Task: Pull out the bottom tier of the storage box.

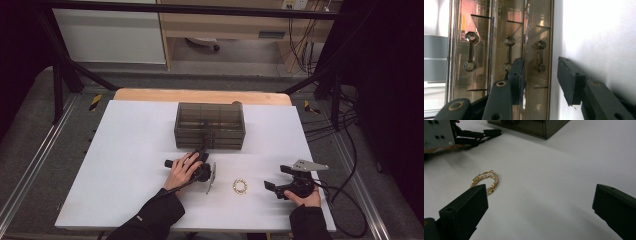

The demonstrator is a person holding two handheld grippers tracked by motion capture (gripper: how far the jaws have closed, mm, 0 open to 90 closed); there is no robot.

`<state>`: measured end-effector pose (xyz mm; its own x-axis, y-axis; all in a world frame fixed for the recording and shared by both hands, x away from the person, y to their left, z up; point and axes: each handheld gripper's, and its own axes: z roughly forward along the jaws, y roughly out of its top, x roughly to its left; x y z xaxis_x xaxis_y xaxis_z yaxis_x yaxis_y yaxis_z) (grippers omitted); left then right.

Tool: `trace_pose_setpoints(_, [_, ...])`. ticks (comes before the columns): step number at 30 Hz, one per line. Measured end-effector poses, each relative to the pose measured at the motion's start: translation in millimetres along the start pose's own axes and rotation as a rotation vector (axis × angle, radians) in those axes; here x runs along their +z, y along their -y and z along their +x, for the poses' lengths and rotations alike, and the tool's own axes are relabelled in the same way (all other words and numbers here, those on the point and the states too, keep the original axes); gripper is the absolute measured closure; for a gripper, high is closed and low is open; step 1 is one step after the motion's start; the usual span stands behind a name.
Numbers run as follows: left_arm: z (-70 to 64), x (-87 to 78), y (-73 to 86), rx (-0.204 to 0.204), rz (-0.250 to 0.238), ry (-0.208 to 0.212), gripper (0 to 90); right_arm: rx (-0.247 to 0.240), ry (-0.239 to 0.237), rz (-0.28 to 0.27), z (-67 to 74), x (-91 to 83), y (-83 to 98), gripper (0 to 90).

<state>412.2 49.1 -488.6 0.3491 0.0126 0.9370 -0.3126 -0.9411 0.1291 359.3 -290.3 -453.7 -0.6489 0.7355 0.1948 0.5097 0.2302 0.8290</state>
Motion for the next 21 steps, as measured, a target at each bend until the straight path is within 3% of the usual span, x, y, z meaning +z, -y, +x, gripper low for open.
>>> trace_pose_setpoints(21, [-9.0,9.1,-2.7,0.056,0.044,-0.053,76.1,0.0,-0.001,-0.002,0.1,-0.3,0.0,0.6])
